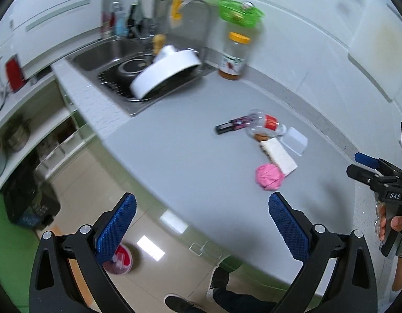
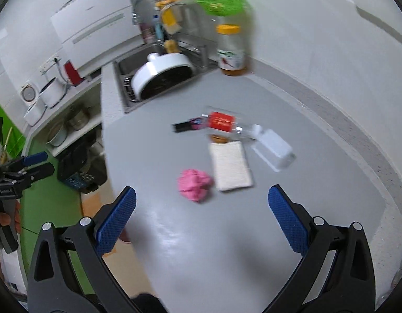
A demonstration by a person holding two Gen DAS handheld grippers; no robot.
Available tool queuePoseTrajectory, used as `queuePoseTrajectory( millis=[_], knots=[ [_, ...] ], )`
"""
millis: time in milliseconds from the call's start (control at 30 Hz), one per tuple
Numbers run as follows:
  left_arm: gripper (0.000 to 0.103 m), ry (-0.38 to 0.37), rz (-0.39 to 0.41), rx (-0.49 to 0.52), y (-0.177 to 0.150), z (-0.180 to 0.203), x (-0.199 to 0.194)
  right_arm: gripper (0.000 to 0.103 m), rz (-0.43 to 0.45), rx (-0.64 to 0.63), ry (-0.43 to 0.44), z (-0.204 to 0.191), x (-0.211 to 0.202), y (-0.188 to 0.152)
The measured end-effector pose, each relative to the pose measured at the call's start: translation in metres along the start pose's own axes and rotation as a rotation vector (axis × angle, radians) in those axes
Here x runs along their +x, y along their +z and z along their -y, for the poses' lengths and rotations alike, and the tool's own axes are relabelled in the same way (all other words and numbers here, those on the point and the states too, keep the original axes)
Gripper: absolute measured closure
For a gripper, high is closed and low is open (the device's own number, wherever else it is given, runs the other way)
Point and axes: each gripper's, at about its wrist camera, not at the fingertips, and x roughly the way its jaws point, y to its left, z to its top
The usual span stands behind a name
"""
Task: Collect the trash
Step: 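Move both grippers back toward the counter, then grasp the pink tissue with the left gripper while the right gripper grasps the beige sponge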
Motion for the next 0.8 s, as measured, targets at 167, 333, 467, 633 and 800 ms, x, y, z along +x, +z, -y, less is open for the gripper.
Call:
queuePoseTrajectory(
  millis=[167,333,467,633,800],
  knots=[
    [0.006,-0.029,-0.039,0.065,0.016,0.038,0.035,0.004,-0.029,0.029,-0.023,0.032,0.015,-0.003],
    [0.006,-0.068,-0.088,0.125,0.030,0.063,0.073,0.004,-0.054,0.075,-0.041,0.051,0.031,-0.004],
    [0.006,-0.104,-0.141,0.180,0.034,0.081,0.110,0.004,-0.064,0.109,-0.052,0.060,0.039,-0.002],
    [0.006,-0.144,-0.203,0.228,0.033,0.101,0.152,0.004,-0.087,0.146,-0.068,0.071,0.054,-0.003],
    [0.006,-0.172,-0.246,0.239,0.027,0.113,0.183,0.004,-0.112,0.159,-0.072,0.078,0.066,-0.007]
  ],
)
